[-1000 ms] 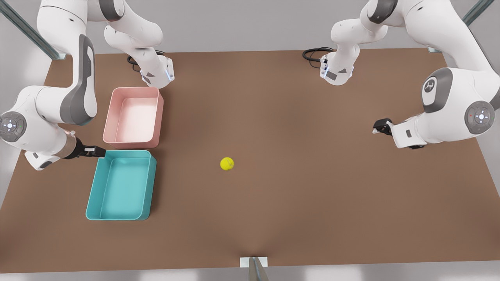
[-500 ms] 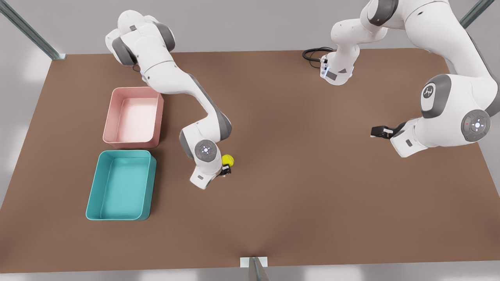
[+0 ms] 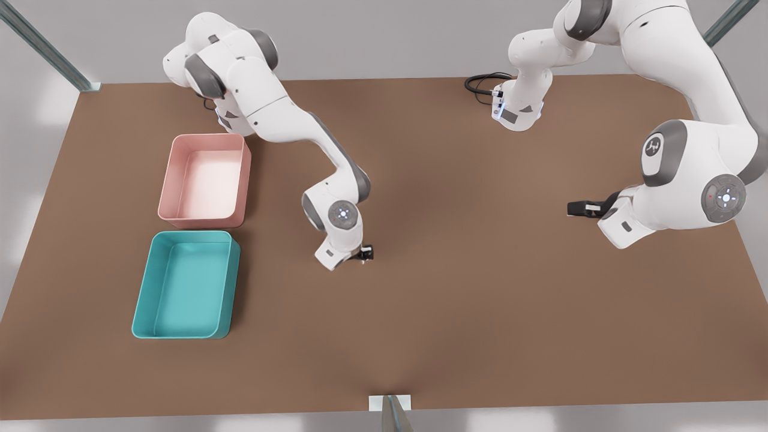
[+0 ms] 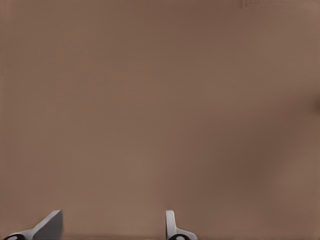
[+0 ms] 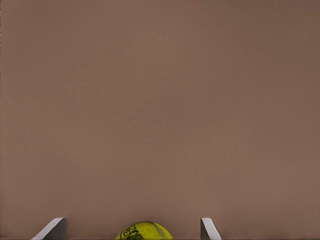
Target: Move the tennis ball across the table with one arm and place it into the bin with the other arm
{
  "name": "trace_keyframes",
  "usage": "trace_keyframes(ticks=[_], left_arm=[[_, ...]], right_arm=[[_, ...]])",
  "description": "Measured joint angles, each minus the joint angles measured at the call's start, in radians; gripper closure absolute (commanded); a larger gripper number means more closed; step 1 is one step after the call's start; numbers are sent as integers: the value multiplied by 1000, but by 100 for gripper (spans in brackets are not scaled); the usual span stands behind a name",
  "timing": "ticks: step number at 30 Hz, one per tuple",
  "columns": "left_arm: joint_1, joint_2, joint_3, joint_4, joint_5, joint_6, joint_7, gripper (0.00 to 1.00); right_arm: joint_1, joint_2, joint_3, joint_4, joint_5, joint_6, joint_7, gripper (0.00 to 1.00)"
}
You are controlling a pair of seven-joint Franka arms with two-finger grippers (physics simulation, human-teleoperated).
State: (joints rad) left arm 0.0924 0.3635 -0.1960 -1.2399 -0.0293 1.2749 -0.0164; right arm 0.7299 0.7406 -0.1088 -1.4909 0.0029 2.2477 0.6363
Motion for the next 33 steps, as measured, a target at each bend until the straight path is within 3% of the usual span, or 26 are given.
trace_keyframes(ticks=[30, 33], left_arm=[[9, 29, 0, -6, 2, 24, -78, 0], [9, 29, 0, -6, 2, 24, -81, 0]], right_arm=[[46, 32, 0, -123, -36, 60, 180, 0], [46, 34, 0, -123, -38, 62, 186, 16]])
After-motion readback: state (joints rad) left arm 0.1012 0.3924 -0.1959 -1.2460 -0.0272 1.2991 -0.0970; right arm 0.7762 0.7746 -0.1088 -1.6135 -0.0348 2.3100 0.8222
